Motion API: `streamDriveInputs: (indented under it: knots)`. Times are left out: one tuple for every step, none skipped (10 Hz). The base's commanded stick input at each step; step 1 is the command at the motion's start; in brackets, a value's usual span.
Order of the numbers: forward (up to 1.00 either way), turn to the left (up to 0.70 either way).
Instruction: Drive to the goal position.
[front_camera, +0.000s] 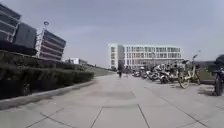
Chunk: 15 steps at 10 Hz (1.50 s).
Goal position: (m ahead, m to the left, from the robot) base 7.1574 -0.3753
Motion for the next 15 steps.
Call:
streamDriveInputs:
  knots:
    - [0.70,0.00]
    - [0.70,0.00]
    - [0.70,0.00]
    - [0.70,0.00]
    - [0.70,0.00]
    - [0.70,0.00]
    - [0.70,0.00]
    - [0.70,0.00]
    - [0.70,0.00]
    - [0.70,0.00]
    - [0.70,0.00]
    - [0.70,0.00]
    - [0.70,0.00]
    - [0.70,0.00]
    - [0.70,0.00]
